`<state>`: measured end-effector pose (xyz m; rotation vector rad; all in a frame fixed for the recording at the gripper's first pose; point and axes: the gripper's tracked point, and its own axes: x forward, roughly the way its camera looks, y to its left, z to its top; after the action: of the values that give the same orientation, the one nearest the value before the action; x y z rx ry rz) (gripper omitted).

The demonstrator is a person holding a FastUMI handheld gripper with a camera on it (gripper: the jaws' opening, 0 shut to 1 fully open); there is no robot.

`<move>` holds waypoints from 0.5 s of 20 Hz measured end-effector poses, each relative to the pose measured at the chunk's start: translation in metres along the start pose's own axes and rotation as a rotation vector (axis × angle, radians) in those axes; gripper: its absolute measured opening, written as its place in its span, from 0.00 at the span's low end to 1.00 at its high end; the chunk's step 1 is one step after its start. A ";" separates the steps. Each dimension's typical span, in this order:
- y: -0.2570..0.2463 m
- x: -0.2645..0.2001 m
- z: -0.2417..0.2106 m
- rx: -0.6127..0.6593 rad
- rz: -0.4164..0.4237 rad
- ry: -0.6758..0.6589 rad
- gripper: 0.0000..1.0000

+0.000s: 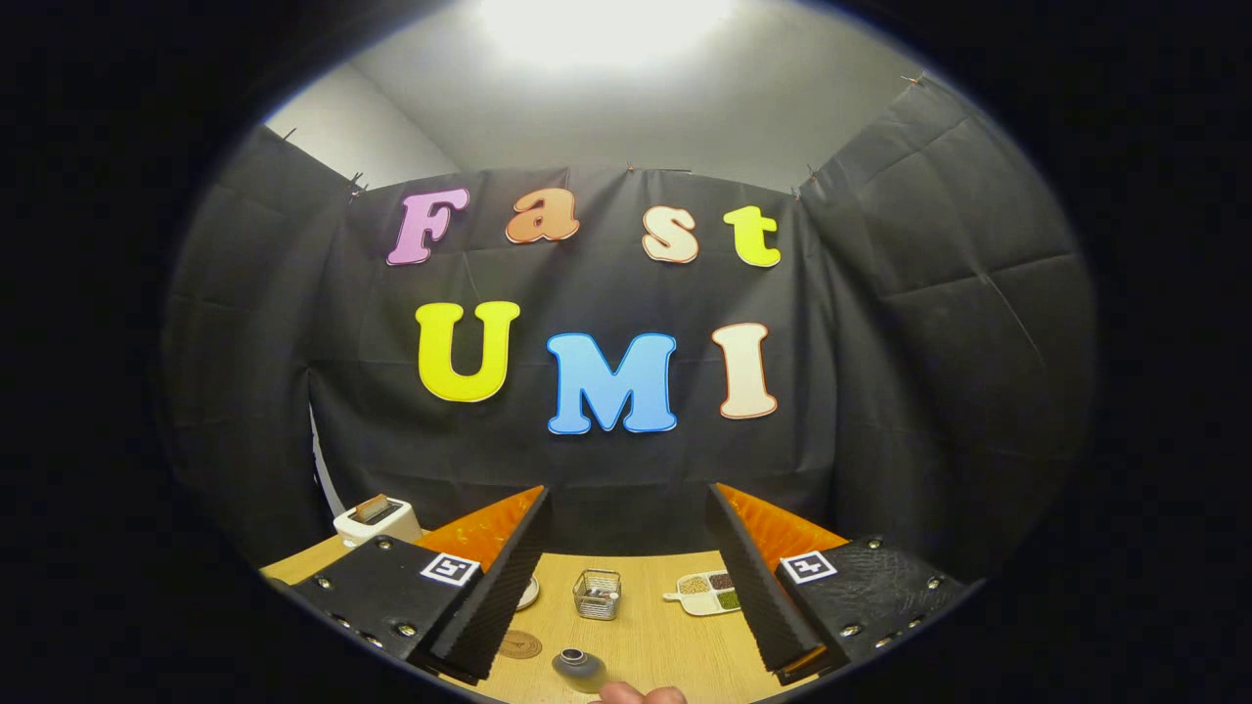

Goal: Take the bottle from table, then pour the juice into the cup, finally place the bottle on the coaster

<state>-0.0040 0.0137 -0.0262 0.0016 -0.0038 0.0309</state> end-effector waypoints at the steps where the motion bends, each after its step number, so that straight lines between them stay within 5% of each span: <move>1: 0.002 0.000 -0.001 -0.003 0.004 -0.007 0.96; 10: 0.030 0.003 -0.081 0.011 0.084 -0.009 0.96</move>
<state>-0.0019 0.0436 -0.1075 0.0127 -0.0127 0.1149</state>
